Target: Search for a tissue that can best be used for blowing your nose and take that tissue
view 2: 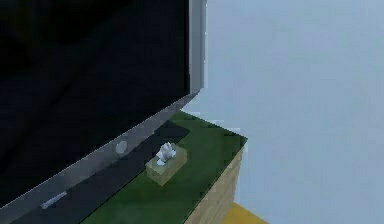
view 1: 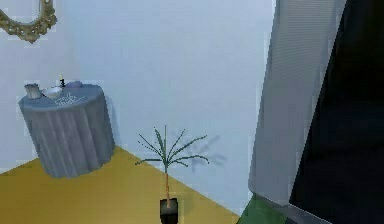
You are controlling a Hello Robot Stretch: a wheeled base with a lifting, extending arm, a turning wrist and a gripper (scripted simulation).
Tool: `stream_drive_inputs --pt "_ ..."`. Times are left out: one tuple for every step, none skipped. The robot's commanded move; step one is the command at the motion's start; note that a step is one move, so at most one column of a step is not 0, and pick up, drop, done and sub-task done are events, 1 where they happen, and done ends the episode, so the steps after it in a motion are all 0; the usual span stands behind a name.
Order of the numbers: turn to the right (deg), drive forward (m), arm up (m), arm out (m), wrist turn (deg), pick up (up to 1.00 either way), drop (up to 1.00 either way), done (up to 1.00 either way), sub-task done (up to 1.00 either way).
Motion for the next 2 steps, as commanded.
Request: stream_drive_inputs --pt "0.0 0.00 0.00 0.30 0.0 0.00 0.00 0.00 0.00" --pt "0.0 0.00 0.00 0.00 45.0 0.00 0.00 0.00 0.00"
